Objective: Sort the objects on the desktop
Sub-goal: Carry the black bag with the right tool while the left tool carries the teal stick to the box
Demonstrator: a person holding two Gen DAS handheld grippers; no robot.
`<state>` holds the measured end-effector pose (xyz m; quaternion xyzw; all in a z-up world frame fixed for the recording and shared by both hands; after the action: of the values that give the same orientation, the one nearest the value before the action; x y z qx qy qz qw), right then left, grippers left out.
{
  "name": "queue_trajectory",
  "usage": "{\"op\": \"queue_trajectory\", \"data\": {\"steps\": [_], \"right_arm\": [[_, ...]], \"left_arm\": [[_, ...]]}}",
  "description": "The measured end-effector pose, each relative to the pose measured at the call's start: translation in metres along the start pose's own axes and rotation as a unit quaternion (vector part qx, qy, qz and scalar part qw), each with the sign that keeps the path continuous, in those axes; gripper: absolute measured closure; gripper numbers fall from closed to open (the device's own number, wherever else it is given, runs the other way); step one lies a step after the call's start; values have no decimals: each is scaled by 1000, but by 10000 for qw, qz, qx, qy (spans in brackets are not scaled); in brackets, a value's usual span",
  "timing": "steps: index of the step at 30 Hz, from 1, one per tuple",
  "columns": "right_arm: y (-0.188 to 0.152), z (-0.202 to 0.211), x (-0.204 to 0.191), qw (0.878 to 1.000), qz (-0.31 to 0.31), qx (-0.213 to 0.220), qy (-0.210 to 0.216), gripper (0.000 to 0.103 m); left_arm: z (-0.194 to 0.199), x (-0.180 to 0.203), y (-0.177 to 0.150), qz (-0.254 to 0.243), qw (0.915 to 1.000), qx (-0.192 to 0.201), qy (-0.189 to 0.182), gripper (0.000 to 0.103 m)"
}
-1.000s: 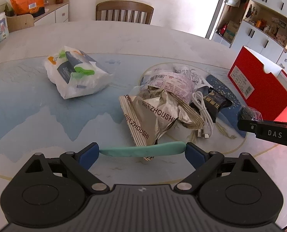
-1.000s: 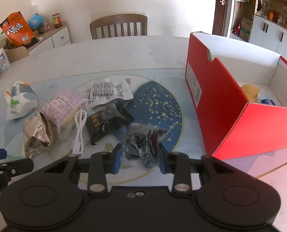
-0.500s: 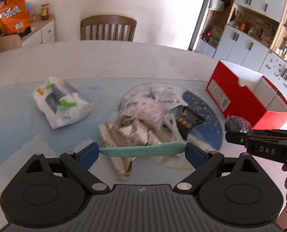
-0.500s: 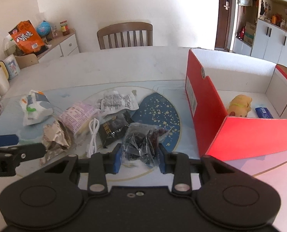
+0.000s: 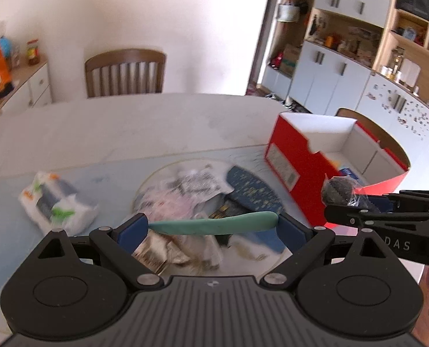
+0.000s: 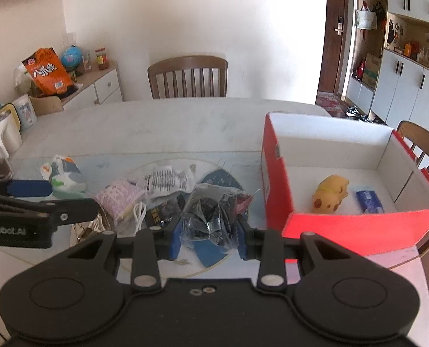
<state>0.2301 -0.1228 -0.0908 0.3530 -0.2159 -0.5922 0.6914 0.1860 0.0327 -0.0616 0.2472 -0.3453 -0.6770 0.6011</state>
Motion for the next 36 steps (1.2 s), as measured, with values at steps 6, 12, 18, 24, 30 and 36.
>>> {"op": "queue_trajectory", "data": {"steps": [6,12,18,24,30,36], "right_arm": [[11,16,15,9999,81,108,88,67],[20,26,39,9997,59,205,110,67],[30,30,69,9996,31,277,109,67],[36,30,102,9996,39,291,49,67],[39,23,140,9997,96,214,-39,67],[43,15,169,9998,152,134,-37,67]], "left_arm": [[-4,30,24,-187,9996,95,-203,7],[-14,62,43,-325,9987,152,-352,7],[-30,96,59,-442,9977,197,-474,7],[-49,127,70,-520,9971,157,-536,7],[-70,152,81,-533,9969,101,-576,7],[-89,170,90,-617,9969,23,-478,7]]}}
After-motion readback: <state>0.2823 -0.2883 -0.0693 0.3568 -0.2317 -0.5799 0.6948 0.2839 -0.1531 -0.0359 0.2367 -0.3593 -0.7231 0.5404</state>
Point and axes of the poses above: each gripper's, at about its wrist camera, not at the fingertips, and z roughly against the way its jaws point, x to its right, y to its top, the point moved 9 cm from there along -z, roughly the way its jaws point, and after that the axes turned 5 degrees about -z, right-handed, at the moved point
